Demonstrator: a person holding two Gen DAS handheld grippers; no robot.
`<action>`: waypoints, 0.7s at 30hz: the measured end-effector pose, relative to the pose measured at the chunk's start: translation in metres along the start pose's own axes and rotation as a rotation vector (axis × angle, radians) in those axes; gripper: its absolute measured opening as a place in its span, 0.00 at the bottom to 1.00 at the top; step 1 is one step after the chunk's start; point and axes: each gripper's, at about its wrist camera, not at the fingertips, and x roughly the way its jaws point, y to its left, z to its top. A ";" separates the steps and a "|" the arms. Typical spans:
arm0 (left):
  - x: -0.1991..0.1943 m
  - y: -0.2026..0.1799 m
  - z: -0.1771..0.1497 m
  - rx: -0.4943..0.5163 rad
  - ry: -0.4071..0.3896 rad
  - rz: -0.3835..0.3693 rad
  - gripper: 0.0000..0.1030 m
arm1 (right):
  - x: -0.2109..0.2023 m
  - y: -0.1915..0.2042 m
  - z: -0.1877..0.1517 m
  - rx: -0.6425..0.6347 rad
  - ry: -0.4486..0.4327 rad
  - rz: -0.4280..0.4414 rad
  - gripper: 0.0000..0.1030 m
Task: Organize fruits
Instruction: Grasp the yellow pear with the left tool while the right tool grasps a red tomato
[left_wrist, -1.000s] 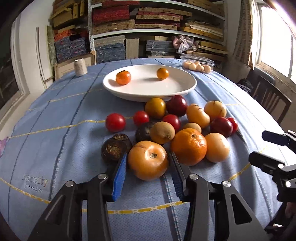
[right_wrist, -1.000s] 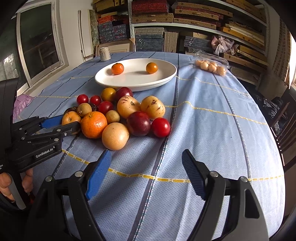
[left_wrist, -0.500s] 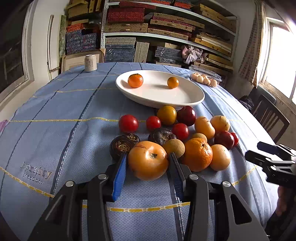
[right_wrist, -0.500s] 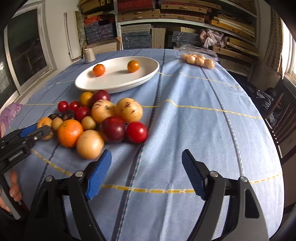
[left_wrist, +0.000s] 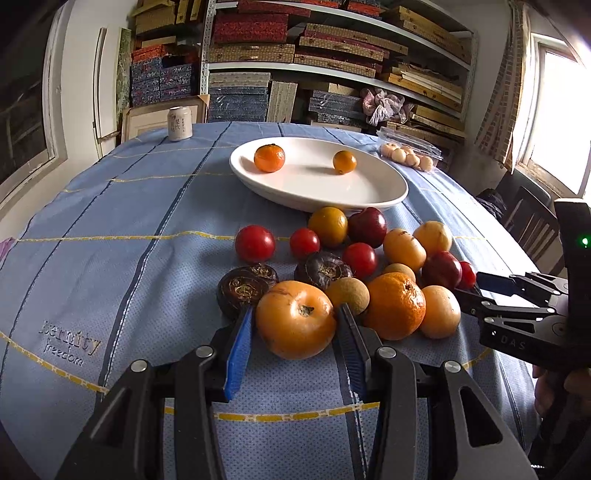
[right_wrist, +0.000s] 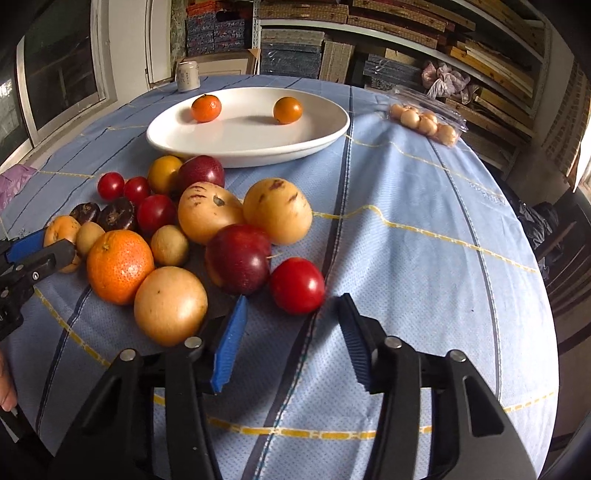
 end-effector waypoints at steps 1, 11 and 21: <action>0.000 0.000 0.000 0.001 0.002 -0.001 0.44 | 0.000 0.000 0.001 0.000 -0.002 0.005 0.46; 0.003 0.000 0.000 -0.006 0.004 -0.010 0.44 | -0.006 -0.016 -0.002 0.096 -0.040 0.057 0.26; -0.002 0.002 -0.001 -0.014 -0.014 -0.019 0.44 | -0.025 -0.012 -0.011 0.084 -0.122 0.038 0.26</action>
